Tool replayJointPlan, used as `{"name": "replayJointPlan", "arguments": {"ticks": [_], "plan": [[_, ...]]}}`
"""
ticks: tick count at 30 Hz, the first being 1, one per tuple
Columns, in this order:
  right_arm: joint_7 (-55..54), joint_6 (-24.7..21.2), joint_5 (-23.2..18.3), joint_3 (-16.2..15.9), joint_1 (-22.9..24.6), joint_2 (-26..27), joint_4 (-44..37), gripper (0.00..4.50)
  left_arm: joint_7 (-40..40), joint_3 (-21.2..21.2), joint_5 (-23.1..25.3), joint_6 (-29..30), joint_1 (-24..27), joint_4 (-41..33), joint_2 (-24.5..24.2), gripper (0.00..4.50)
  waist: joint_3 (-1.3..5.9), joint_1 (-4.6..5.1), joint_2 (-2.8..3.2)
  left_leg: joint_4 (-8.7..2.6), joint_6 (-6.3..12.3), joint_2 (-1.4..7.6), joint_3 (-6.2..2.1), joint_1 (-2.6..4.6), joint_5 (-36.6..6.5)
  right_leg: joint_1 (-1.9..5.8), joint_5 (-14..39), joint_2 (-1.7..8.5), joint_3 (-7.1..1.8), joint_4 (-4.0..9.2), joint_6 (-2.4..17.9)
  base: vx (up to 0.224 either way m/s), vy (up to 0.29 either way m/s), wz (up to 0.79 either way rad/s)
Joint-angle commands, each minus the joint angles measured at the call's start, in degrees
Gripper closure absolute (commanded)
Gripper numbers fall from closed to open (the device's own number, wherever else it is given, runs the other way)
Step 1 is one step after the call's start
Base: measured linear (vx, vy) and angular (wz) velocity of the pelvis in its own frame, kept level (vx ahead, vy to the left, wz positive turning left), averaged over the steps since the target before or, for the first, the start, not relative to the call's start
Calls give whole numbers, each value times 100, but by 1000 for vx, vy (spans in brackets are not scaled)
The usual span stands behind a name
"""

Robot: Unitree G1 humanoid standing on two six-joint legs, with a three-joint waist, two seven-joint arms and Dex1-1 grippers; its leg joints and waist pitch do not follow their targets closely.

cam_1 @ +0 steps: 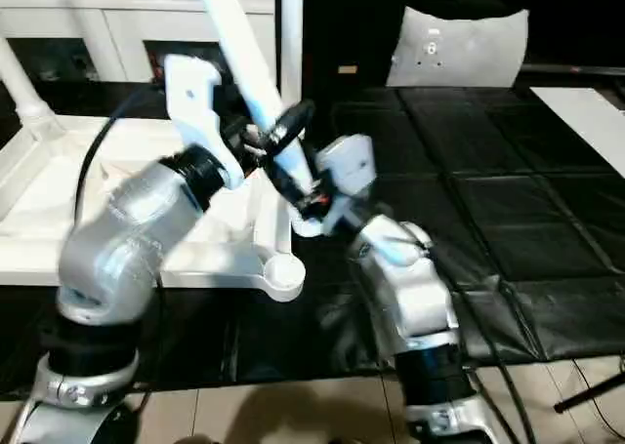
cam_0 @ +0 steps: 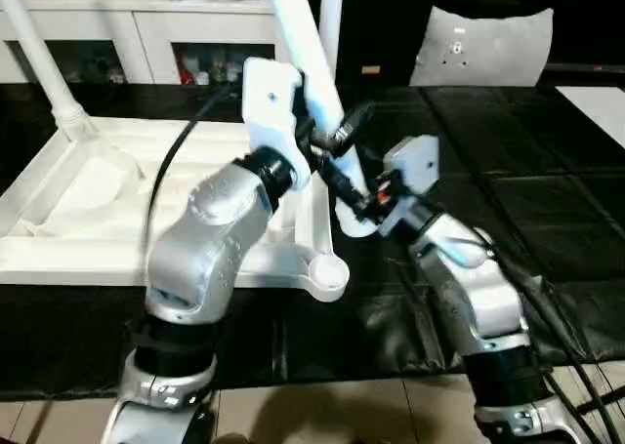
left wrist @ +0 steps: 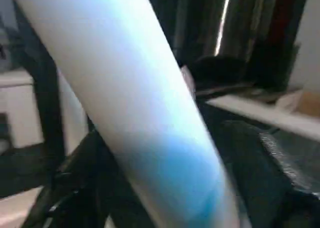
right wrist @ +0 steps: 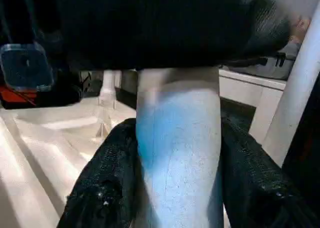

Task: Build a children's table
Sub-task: Pick table leg

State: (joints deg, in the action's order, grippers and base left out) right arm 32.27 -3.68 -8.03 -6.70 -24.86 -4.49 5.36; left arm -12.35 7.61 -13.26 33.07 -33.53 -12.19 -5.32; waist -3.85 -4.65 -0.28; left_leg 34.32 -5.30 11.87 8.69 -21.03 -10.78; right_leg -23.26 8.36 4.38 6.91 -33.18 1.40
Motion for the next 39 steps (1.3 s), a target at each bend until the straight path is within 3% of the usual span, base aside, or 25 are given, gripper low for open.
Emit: {"name": "replayJointPlan", "arguments": {"ticks": [1, 16, 22, 25, 26, 27, 32, 39], "plan": [[-1, 102, 137, -150, -54, 49, 93, 264, -107, 307, 153, -144, 2, -17, 12, 122, 453, 34, -28, -380, 194, 104, 35, 17, -879, 351, 2017, 356, -303, 391, 391, 0, 0, 0], [-141, 521, 206, -120, -226, 109, 544, 264, -51, 612, 842, -652, 90, 177, -204, 216, 463, 50, -22, -372, 205, 113, 42, 12, -823, 357, 1610, 355, -329, 325, 660, 0, 0, 0], [-145, 564, 188, -131, -245, 101, 586, 265, 103, -109, -183, -183, 126, 67, 533, 238, 463, 67, -42, -354, 209, 105, 51, -1, -872, 366, 1747, 360, -319, 348, 686, 0, 0, 0], [-154, 511, 136, -105, -252, 126, 577, 265, 123, -503, -1064, 401, 143, -28, 1003, 250, 458, 98, -58, -343, 259, 87, 62, -11, -903, 368, 1824, 348, -308, 361, 666, 0, 0, 0], [-155, 511, 134, -106, -254, 128, 581, 266, 142, -548, -1142, 429, 145, -31, 1057, 259, 453, 109, -62, -342, 289, 83, 61, -20, -900, 365, 1873, 343, -301, 376, 659, 0, 0, 0], [-159, 525, 145, -122, -268, 136, 606, 266, 346, -789, -1475, 546, 157, -39, 1371, 262, 455, 123, -60, -334, 307, 84, 63, -22, -897, 364, 1876, 336, -298, 374, 658, 0, 0, 0], [-198, 530, 185, -140, -308, 157, 651, 266, 444, -819, -1356, 624, 189, -37, 1463, 266, 453, 129, -64, -339, 378, 86, 48, -14, -918, 351, 2032, 325, -282, 402, 497, 0, 0, 0], [-171, 476, 210, -168, -337, 143, 678, 266, 680, -1002, -1283, 730, 121, -12, 1488, 266, 454, 130, -83, -336, 376, 86, 49, -14, -908, 347, 2084, 326, -280, 409, 428, 0, 0, 0]]}}
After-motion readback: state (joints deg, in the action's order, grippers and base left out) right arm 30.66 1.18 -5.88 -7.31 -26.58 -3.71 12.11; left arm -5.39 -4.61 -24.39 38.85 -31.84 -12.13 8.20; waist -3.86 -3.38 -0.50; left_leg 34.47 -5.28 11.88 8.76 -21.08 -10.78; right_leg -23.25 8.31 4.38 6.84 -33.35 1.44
